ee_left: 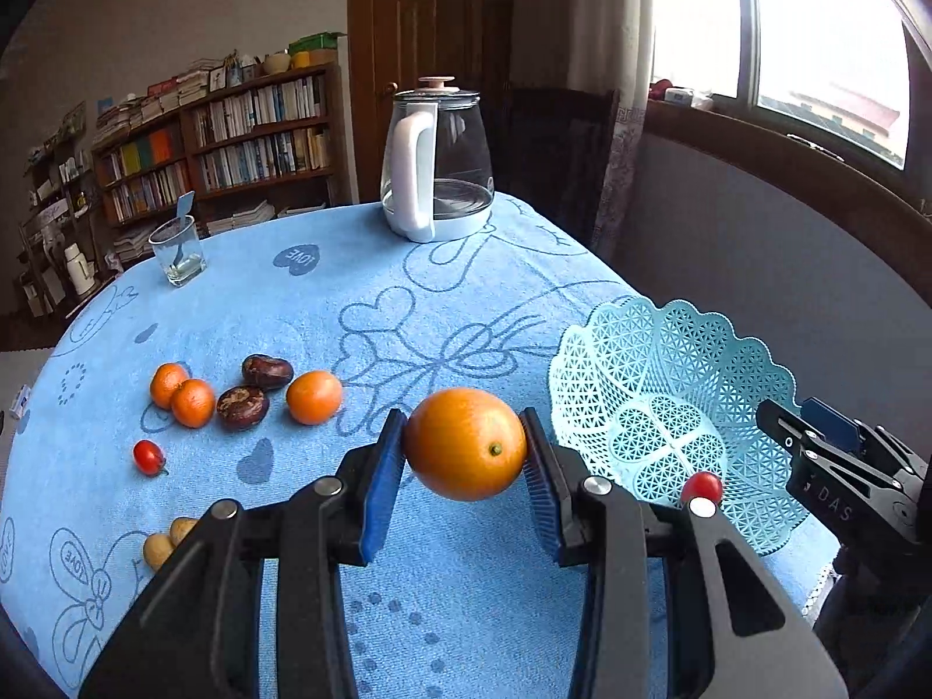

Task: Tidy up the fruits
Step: 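Carry the red tomato into the blue basket and release it with the right tool, then carry the orange to the blue basket and release it with the left tool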

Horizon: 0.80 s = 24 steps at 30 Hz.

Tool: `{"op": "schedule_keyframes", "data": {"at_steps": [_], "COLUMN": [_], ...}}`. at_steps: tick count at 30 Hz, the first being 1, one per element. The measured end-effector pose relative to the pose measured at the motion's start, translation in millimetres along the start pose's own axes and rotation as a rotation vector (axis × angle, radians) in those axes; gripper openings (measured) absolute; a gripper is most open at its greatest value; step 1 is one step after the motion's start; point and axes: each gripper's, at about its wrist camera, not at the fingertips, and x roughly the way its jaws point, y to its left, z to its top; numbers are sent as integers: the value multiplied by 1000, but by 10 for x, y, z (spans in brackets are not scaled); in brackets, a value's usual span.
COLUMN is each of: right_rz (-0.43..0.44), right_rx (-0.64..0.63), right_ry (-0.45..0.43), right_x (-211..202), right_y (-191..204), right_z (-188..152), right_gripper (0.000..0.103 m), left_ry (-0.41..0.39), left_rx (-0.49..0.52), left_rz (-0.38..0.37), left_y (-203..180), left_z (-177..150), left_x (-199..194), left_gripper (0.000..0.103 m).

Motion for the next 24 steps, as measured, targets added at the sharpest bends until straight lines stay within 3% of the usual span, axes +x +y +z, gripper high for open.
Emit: {"op": "schedule_keyframes", "data": {"at_steps": [11,24], "right_rz": [-15,12], "right_rx": [24,41], "right_ry": [-29,-40], "right_x": [-51,-107], "right_y": [-137,-150], "right_z": [41,44], "right_gripper": [63,63], "left_ry": [20,56], "left_rx": [83,35], "left_rz": [-104,-100], "left_y": [-566,-455], "left_z": [119,67], "left_x": [178,236], "left_gripper": [40,41]}}
